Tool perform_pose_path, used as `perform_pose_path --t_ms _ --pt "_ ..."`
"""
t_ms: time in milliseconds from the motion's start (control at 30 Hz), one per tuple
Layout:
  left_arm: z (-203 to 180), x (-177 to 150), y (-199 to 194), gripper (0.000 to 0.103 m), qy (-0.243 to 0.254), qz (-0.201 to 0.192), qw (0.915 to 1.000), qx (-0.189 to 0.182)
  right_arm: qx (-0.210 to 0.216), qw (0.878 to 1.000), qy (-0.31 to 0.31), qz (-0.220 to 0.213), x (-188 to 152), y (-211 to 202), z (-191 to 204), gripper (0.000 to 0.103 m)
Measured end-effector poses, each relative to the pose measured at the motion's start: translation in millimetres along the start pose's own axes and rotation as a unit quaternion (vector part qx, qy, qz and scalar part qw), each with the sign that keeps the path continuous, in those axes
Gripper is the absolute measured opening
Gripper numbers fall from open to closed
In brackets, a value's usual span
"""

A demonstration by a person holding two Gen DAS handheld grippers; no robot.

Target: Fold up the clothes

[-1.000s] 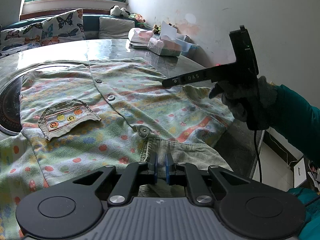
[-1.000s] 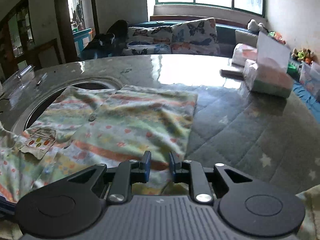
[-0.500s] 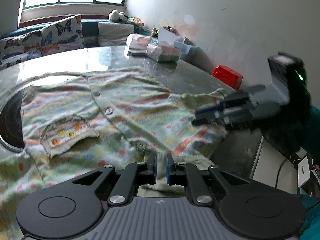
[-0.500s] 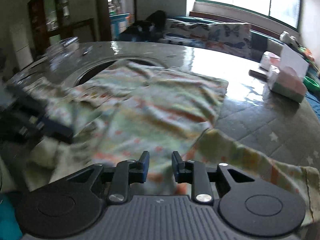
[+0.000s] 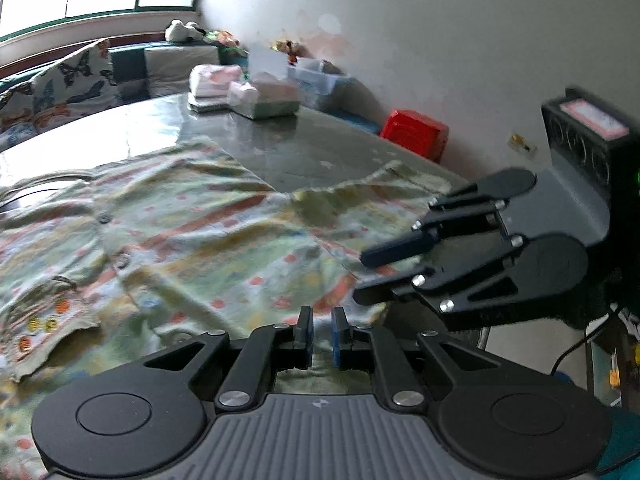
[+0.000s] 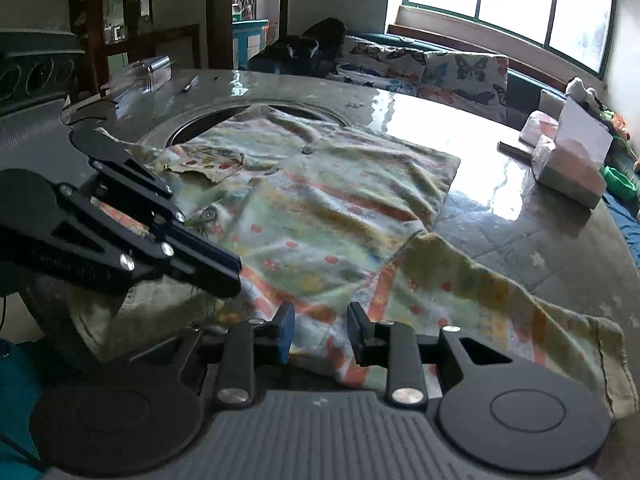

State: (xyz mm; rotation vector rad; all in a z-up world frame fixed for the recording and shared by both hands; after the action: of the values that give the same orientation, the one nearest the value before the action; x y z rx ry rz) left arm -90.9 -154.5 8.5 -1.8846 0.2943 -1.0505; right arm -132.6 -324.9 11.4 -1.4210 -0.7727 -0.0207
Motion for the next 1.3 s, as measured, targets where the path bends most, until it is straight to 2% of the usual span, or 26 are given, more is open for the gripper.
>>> perform_pose_path --t_ms 133,333,400,433,467,600,667,733,867,967,1033,1300 --pt "-2 -3 8 0.01 0.01 0.019 0.9998 -0.003 0.004 1.0 0.003 0.011 -5 5 -2 0.028" --pt "-5 -1 6 0.012 0.012 0.017 0.9998 -0.005 0.0 0.998 0.06 -0.006 -11 -6 -22 0.029" --pt "-6 1 3 0.016 0.013 0.009 0.9999 -0.003 -0.018 0.996 0.087 -0.012 -15 -8 -33 0.029" --pt "-6 2 0 0.021 0.012 0.004 0.9999 -0.001 -0.025 0.994 0.103 -0.014 -17 -9 -39 0.029" --pt "-6 4 -2 0.029 0.012 -0.001 0.9999 0.003 -0.033 0.992 0.121 -0.017 -20 -9 -46 0.032" --pt "-2 9 -8 0.036 0.005 -0.018 0.9996 0.019 -0.088 0.975 0.201 -0.02 -35 -8 -81 0.034" --pt "1 11 -10 0.045 -0.005 -0.024 0.9993 0.028 -0.117 0.964 0.238 -0.022 -45 -7 -99 0.034" --pt "4 13 -11 0.046 -0.015 -0.027 0.9988 0.037 -0.148 0.952 0.267 -0.025 -55 -7 -116 0.034" --pt "9 14 -13 0.053 -0.034 -0.031 0.9977 0.05 -0.176 0.93 0.32 -0.04 -71 -12 -144 0.034" --pt "12 14 -11 0.055 -0.045 -0.029 0.997 0.056 -0.198 0.919 0.337 -0.044 -79 -13 -158 0.034" --pt "13 13 -9 0.056 -0.05 -0.025 0.9967 0.059 -0.203 0.914 0.347 -0.047 -83 -14 -166 0.035" --pt "12 14 -4 0.06 -0.059 -0.016 0.9961 0.064 -0.211 0.914 0.344 -0.042 -82 -8 -177 0.036"
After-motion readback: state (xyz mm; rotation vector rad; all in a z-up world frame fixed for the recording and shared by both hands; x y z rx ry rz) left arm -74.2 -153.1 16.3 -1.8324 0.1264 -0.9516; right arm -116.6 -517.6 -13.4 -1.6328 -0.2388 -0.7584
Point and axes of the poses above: each gripper's, at about its wrist camera, not at the fingertips, and y roughly the way its jaws point, z to its left, x to its top, the point moved 1 cm from there along y, roughly the way its jaws point, and after that the axes turned 15 degrees about z, right-handed, at the moved point
